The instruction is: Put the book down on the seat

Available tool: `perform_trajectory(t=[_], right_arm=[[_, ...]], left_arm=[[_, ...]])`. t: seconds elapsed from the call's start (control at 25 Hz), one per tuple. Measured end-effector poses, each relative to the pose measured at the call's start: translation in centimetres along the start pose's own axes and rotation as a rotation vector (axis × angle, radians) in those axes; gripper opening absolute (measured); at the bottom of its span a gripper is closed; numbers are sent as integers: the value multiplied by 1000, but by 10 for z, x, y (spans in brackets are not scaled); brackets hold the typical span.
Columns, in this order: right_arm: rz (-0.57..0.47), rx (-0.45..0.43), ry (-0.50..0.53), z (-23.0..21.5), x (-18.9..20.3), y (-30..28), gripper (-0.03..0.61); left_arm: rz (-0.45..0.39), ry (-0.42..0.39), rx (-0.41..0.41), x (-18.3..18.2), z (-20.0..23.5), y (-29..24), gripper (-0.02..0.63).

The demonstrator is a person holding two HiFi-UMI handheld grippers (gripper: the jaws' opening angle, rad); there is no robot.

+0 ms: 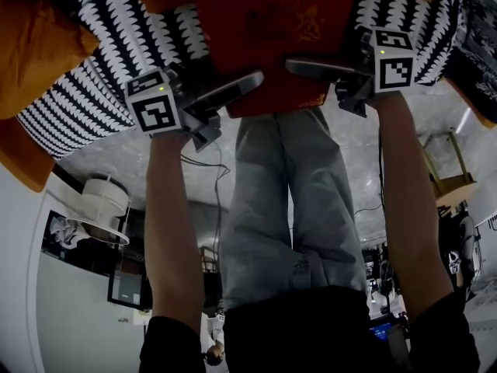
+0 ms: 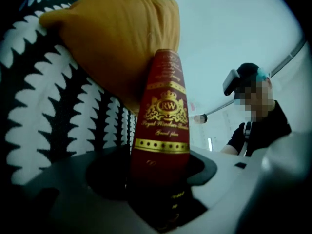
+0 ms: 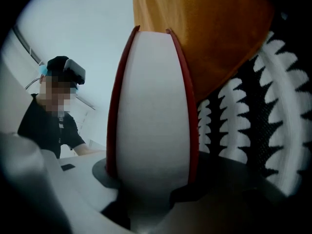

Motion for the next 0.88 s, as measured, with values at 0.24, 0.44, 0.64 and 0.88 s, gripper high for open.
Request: perform_trajectory(t=[0.24,0.44,0.64,0.88], right_arm=[[23,-9,13,0,-2,-2,244],[44,10,39,5,-5,-6,241],[35,51,67,6,-5,4,242],[22,76,91,1,-8,3,242]], left_arm=[[60,3,-143,25,8,48,272],[114,-26,-240,44,-8,89,263],[61,-30,-258,31,-44,53,40],[-23,-61,-190,16,-53,2,28]])
Point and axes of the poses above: the fingertips, and each gripper's own axes: y backward along the fingers, z to its left, x out of its underside, the point moved 7 cm from there along y, backward along the fingers, and after that the axes turned 12 degrees about -x, right-handed, at the moved point
